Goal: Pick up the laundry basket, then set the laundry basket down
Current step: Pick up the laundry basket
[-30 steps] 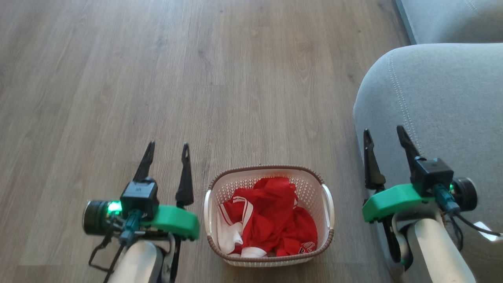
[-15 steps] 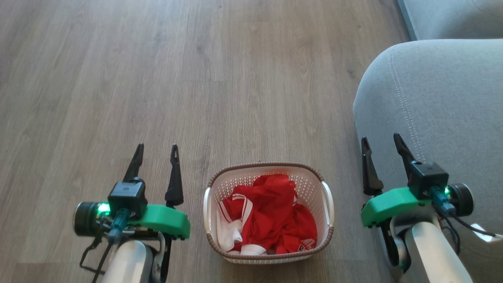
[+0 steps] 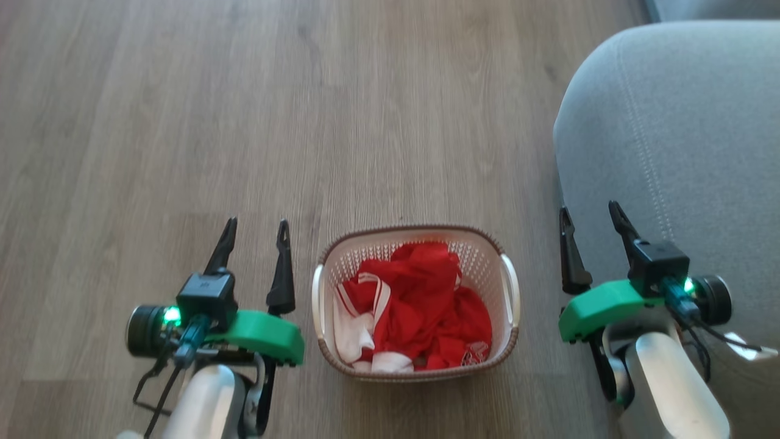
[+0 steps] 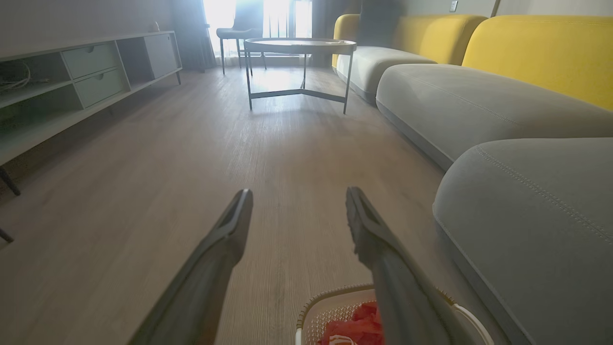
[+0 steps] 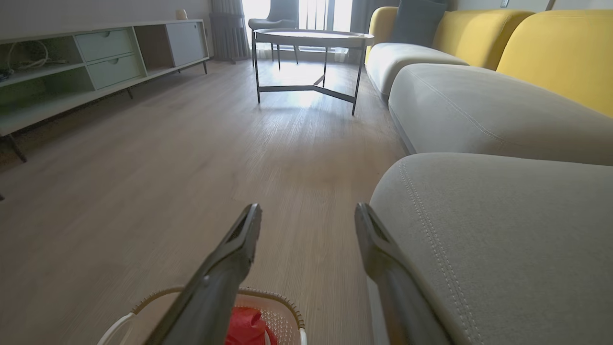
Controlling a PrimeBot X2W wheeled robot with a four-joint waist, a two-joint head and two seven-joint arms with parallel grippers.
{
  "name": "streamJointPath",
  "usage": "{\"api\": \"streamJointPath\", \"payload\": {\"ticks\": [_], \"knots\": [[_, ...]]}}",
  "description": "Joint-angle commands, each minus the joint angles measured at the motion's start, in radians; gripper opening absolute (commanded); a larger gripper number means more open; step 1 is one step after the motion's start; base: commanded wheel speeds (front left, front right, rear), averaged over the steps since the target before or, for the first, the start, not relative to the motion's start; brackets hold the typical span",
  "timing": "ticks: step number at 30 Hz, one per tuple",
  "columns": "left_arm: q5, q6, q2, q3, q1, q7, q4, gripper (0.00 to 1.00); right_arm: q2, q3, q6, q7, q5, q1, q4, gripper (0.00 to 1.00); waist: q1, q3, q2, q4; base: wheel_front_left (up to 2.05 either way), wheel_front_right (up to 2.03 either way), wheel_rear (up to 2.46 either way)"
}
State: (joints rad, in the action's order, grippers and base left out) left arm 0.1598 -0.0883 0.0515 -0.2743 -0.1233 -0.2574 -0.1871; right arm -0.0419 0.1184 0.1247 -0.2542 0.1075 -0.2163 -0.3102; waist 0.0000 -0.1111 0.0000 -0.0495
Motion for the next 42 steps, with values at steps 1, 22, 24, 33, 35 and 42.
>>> {"api": "streamJointPath", "payload": {"ticks": [1, 22, 24, 33, 35, 42], "knots": [[0.005, 0.001, -0.001, 0.027, -0.064, -0.004, 0.02, 1.0, -0.008, 0.015, 0.006, -0.008, -0.014, -0.051, 0.014, 1.0, 0.0, -0.034, 0.0, 0.001, 0.0, 0.0, 0.0], [0.163, 0.068, -0.001, -0.187, -0.444, -0.004, -0.499, 1.0, -0.008, 0.026, 0.006, 0.016, -0.091, -0.421, -0.475, 1.0, 0.0, -0.465, 0.0, -0.026, 0.0, 0.0, 0.0], [0.195, 0.071, -0.001, -0.21, -0.489, -0.004, -0.552, 1.0, -0.008, 0.026, 0.006, 0.022, -0.095, -0.459, -0.519, 1.0, 0.0, -0.499, 0.0, -0.03, 0.0, 0.0, 0.0], [0.337, 0.086, -0.001, -0.335, -0.652, -0.004, -0.759, 1.0, -0.008, 0.007, 0.006, 0.077, -0.104, -0.592, -0.691, 1.0, 0.0, -0.623, 0.0, -0.043, 0.0, 0.0, 0.0], [0.363, 0.091, -0.001, -0.361, -0.677, -0.004, -0.784, 1.0, -0.008, 0.016, 0.006, 0.089, -0.094, -0.613, -0.716, 1.0, 0.0, -0.643, 0.0, -0.042, 0.0, 0.0, 0.0], [0.436, 0.108, -0.001, -0.443, -0.746, -0.004, -0.854, 1.0, -0.008, 0.065, 0.006, 0.148, -0.013, -0.676, -0.778, 1.0, 0.0, -0.701, 0.0, -0.038, 0.0, 0.0, 0.0]]}}
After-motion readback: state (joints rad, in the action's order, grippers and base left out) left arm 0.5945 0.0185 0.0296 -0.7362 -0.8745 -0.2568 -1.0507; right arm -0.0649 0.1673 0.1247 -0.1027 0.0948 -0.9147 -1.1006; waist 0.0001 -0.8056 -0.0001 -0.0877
